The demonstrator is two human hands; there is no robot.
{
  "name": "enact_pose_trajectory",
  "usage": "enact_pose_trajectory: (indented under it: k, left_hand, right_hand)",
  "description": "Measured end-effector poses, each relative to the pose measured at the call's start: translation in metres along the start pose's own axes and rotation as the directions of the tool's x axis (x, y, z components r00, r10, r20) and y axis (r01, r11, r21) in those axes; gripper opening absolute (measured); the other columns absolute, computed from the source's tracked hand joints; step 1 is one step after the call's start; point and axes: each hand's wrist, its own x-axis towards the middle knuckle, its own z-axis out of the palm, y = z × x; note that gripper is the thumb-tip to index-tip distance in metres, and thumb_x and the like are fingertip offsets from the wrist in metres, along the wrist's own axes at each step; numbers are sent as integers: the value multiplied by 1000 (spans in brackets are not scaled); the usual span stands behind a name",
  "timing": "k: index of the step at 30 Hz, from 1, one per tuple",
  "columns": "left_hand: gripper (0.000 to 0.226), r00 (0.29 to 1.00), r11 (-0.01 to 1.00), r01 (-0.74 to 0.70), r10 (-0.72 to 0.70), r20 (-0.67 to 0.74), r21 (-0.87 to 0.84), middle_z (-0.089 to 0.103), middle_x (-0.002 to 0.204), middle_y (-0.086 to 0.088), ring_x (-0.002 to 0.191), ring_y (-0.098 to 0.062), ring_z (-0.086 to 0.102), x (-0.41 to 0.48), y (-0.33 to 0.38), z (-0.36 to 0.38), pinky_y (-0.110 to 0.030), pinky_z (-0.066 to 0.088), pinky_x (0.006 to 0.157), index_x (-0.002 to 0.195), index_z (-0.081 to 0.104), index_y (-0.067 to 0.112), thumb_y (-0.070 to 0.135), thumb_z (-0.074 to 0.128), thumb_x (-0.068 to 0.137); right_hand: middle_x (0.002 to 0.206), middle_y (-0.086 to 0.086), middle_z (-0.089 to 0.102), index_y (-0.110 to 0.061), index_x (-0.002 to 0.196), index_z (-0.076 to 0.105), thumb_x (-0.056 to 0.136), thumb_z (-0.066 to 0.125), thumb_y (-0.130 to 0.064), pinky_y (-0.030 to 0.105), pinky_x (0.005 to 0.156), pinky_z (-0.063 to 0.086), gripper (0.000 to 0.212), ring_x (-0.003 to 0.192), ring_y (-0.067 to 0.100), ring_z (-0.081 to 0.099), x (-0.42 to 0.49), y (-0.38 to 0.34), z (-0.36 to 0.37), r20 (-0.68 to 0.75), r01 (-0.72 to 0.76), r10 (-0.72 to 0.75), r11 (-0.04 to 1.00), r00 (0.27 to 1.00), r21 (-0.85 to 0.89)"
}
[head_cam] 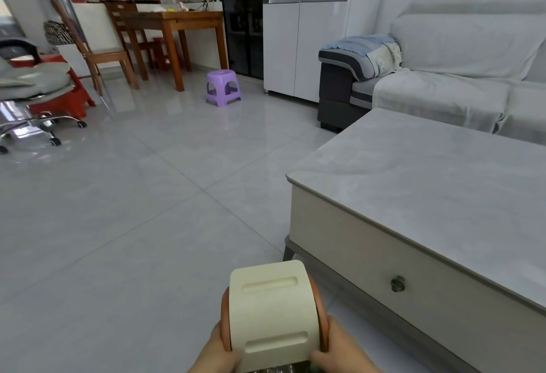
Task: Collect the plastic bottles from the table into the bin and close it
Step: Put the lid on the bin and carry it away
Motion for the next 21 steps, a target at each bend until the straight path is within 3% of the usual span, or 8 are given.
enact_pose_trajectory:
  k: [3,4,6,8,10,14,18,21]
  left_hand:
    - [107,991,995,33,-45,128,93,54,129,-4,116,-24,56,-6,16,-9,-38,52,89,142,24,22,12,79,50]
    - [109,989,995,44,-55,136,84,50,131,-2,115,-23,54,-13,21,-12,-39,55,80,140,21,23,15,82,50]
    - [112,995,998,58,-61,84,37,39,138,5,120,-22,47,-18,31,-16,-35,52,76,145,10,29,27,84,62]
    - [116,997,991,-73,74,-2,111,35,141,9,126,-21,43,-17,41,-11,-37,48,95,148,3,30,45,80,64]
    - [116,989,930,-142,143,21,338,35,144,2,125,-20,42,-20,52,-7,-37,43,103,145,11,32,63,74,53]
    - [117,993,769,-76,5,114,634,31,144,-11,127,-27,42,-13,59,-16,-33,43,95,149,0,30,67,68,61]
    - [91,988,872,-117,153,-37,476,45,143,-1,128,-18,47,10,43,-15,-34,41,102,143,31,33,86,17,71]
    - [72,915,927,-204,295,-275,314,55,133,12,117,-6,52,18,22,6,-34,47,97,129,47,41,73,2,82]
  right_hand:
    - [123,-18,42,-28,146,8,74,69,-27,3,71,41,94,99,-2,49,4,-20,-15,-7,74,-74,987,997,140]
    - [127,-17,39,-25,148,4,79,68,-27,2,75,37,94,105,1,46,4,-29,-20,-32,105,-101,976,994,190]
    - [144,-11,34,-28,149,0,79,66,-45,19,97,36,98,124,11,41,10,-42,-24,-69,119,-108,978,992,172]
    - [151,1,24,-34,148,4,70,61,-66,34,105,36,101,131,21,36,16,-47,-22,-26,115,-116,993,993,-30]
    - [148,8,15,-32,146,6,61,65,-72,38,104,39,111,128,27,39,17,-52,-21,95,87,-65,963,993,-253]
    - [147,14,18,-34,146,-11,52,75,-68,46,98,42,132,124,35,44,31,-52,-27,141,75,8,815,990,-575]
    - [157,10,0,-26,150,2,65,36,-87,41,106,34,110,138,28,31,43,-46,-30,111,111,-71,900,991,-421]
    - [159,5,6,-29,150,6,59,-2,-89,36,109,31,109,142,21,25,49,-36,-13,-92,126,-155,955,984,-270]
